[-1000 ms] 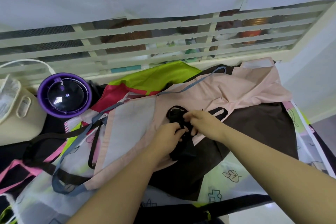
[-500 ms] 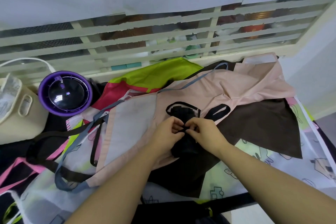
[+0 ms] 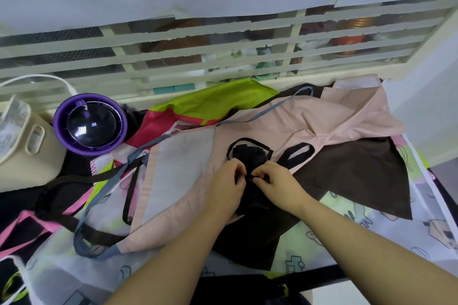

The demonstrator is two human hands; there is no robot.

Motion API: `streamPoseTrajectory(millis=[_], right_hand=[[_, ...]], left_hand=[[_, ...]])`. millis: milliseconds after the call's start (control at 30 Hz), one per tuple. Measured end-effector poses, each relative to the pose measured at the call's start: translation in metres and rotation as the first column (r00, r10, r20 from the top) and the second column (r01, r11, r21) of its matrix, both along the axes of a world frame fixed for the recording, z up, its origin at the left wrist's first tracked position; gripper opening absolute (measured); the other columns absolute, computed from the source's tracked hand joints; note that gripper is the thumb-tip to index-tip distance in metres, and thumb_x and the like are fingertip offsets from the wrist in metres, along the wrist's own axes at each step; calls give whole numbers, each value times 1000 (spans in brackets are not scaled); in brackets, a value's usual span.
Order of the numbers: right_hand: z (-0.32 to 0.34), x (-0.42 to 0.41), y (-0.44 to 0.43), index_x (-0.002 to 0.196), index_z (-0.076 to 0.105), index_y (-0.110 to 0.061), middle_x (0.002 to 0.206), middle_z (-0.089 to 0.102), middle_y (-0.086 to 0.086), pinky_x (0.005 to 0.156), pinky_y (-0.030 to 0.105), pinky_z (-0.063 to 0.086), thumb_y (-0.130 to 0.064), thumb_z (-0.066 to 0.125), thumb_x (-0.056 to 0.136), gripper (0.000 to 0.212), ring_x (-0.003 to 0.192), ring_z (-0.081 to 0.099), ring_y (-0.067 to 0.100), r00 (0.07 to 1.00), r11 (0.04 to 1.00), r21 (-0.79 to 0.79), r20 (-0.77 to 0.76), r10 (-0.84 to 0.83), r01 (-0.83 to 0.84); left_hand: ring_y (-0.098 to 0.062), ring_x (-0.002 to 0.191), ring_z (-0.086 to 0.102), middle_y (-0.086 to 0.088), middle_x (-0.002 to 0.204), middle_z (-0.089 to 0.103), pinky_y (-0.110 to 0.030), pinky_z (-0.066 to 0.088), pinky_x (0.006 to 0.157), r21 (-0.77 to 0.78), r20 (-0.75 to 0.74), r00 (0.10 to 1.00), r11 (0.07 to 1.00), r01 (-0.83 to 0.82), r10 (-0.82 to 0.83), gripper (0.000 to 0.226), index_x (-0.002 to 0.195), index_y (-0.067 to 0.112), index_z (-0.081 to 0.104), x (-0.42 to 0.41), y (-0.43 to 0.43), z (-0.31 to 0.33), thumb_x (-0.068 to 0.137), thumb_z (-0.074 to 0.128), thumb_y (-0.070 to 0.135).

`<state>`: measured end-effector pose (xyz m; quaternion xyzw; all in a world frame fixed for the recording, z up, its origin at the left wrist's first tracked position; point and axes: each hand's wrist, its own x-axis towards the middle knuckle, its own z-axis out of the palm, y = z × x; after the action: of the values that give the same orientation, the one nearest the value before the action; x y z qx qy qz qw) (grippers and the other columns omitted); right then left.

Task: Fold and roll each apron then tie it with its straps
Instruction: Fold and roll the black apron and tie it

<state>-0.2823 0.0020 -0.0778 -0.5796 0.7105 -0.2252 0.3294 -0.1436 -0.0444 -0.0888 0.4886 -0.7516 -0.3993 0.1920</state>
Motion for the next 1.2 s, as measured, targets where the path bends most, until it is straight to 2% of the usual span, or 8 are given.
streamPoseTrajectory(millis=[167, 300, 400, 667, 800, 933, 1033, 1200], right_hand=[[9, -8, -10, 75, 66, -16, 72, 59, -6, 67, 16, 39, -4, 55, 88, 21, 69, 51, 4, 869, 947, 311, 443, -222, 84], [10, -5, -13, 72, 64, -15, 64, 58, -7, 57, 11, 38, 0, 52, 89, 26, 61, 50, 2, 739, 913, 387, 576, -348, 128], [11, -6, -12, 74, 64, -13, 61, 58, -9, 55, 8, 39, 1, 52, 90, 25, 58, 51, -2, 721, 912, 397, 602, -342, 101], [7, -14, -7, 90, 70, -15, 90, 69, -2, 85, 23, 47, -10, 60, 91, 11, 87, 62, 9, 853, 947, 318, 480, -205, 49], [13, -19, -3, 90, 69, -21, 79, 66, -12, 68, 8, 44, -18, 66, 89, 4, 67, 57, -8, 965, 982, 190, 260, -24, -26], [12, -25, 4, 78, 68, -24, 75, 66, -10, 65, 10, 44, -16, 70, 85, 11, 64, 56, -3, 987, 996, 90, 158, -33, 19], [10, -33, 9, 77, 68, -17, 75, 65, -3, 63, 12, 42, -12, 69, 85, 10, 63, 52, 3, 993, 997, 57, 103, -50, 44], [5, -39, 12, 68, 58, -27, 74, 58, -11, 64, 10, 40, -10, 67, 87, 27, 61, 49, 3, 999, 998, 48, -27, 28, -26]], left_hand=[[-5, 80, 48, 2, 90, 58, -3, 33, 69, -135, 53, 999, 991, 7, 0, 18, 88, 9, 69, -3, 2, -6, 85, 55, -2], [-10, 90, 53, -7, 105, 64, -4, 32, 77, -176, 34, 999, 984, -10, 16, 25, 109, 5, 70, -4, 9, -10, 89, 56, 0], [-5, 93, 47, -2, 108, 57, 2, 32, 77, -111, 20, 999, 993, 31, -29, 31, 121, 7, 64, -2, 10, -10, 92, 55, 3], [4, 87, 50, 12, 100, 50, -2, 36, 74, 47, -16, 998, 997, 66, -65, 9, 92, 19, 67, 10, 3, 1, 91, 61, 24], [-5, 74, 48, 7, 84, 48, -7, 37, 67, 169, -112, 994, 986, 5, 15, 30, 68, 13, 52, 20, 3, 3, 95, 55, 26], [-13, 64, 42, -4, 64, 42, -23, 37, 62, 362, -155, 980, 930, -61, 125, 37, 65, 12, 44, 37, -4, -2, 96, 54, 29], [-11, 57, 38, -3, 59, 38, -24, 32, 58, 356, -75, 990, 930, -87, 121, 40, 61, 14, 40, 47, -11, -7, 95, 56, 28], [-9, 54, 38, 3, 56, 40, -30, 28, 56, 117, 235, 958, 983, 142, -167, 44, 57, 19, 35, 50, -13, -6, 98, 49, 26]])
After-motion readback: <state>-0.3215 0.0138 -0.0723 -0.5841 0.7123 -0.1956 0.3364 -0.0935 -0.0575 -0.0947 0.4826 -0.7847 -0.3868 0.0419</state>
